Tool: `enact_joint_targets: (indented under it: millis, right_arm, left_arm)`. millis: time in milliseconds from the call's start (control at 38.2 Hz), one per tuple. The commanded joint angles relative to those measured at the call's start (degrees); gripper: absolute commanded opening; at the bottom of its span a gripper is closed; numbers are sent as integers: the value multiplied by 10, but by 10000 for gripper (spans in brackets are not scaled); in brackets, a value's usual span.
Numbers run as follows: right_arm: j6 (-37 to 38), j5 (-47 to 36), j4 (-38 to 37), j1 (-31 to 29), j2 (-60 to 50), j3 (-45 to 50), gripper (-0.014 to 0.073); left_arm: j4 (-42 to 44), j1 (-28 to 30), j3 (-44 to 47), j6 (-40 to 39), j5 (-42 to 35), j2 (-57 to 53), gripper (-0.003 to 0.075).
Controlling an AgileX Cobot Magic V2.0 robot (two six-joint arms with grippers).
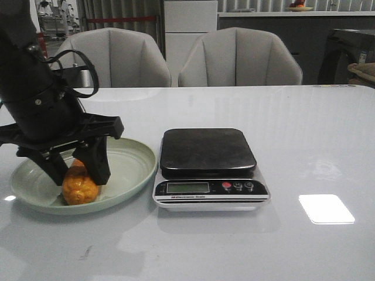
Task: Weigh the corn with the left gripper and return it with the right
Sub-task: 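Lower the left gripper onto the corn cob on the plate and grasp it, then carry the corn cob with the left gripper onto the scale platform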
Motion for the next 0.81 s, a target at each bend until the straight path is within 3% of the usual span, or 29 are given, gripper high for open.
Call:
enact_joint_targets:
  millis: [0, 26, 262, 654, 785]
  right_arm:
    - [-1, -48, -6, -4, -11, 6, 186]
    - [-1, -48, -6, -4, -11, 6, 186]
    - [-1, -48, -6, -4, -11, 6, 186]
    - [-1, -48, -6, -4, -11, 6, 186]
    - [-1, -48, -6, -4, -11, 6, 186]
  left_arm:
    - [-13, -5, -33, 6, 1, -17, 141]
    - [-13, -5, -39, 7, 3, -17, 109]
    - [-19, -23, -137, 14, 29, -22, 125]
    - [-38, -121, -223, 14, 1, 43, 127]
    - [-79, -125, -238, 14, -5, 68, 176]
